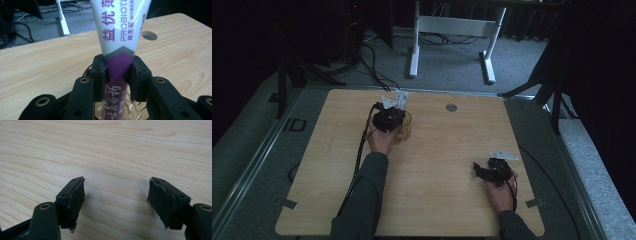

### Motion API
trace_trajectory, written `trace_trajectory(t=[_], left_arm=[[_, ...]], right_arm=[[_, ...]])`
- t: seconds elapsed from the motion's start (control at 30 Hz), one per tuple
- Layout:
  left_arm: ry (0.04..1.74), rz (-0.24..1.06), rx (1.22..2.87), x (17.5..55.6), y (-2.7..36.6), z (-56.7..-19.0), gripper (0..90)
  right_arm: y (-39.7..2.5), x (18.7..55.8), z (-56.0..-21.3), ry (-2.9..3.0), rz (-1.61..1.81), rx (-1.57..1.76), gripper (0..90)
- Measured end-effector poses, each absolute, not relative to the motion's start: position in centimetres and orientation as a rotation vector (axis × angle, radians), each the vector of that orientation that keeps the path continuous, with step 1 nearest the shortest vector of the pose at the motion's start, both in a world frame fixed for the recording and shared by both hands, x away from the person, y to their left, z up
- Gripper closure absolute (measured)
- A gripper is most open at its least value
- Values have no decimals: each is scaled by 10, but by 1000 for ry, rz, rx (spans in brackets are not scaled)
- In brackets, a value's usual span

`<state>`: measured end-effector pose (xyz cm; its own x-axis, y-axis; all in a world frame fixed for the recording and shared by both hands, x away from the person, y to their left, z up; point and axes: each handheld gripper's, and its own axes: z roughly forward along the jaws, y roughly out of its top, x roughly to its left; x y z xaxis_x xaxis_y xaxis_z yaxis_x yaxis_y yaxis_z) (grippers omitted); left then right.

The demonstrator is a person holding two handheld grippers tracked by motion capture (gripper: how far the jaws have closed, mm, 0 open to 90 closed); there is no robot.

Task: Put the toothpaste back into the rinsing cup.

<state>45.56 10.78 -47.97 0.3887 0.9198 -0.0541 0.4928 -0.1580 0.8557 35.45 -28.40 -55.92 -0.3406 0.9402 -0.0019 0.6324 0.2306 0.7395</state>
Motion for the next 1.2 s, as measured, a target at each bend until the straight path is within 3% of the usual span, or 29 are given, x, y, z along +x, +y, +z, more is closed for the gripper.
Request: trace_trajectory(t=[0.27,0.83,1.0,1.2], left_arm=[[1222,626,1789,452,109,-484,673],[1176,634,1771,434,112,-488,551],[1170,647,1663,418,128,-477,482],[1279,694,1621,403,160,-486,440]], right_arm=[[-284,355,-559,2058,908,1442,293],[-284,355,-559,2058,907,1441,293],[-284,355,-559,2059,907,1441,293],[-284,355,-559,2059,907,1440,293]])
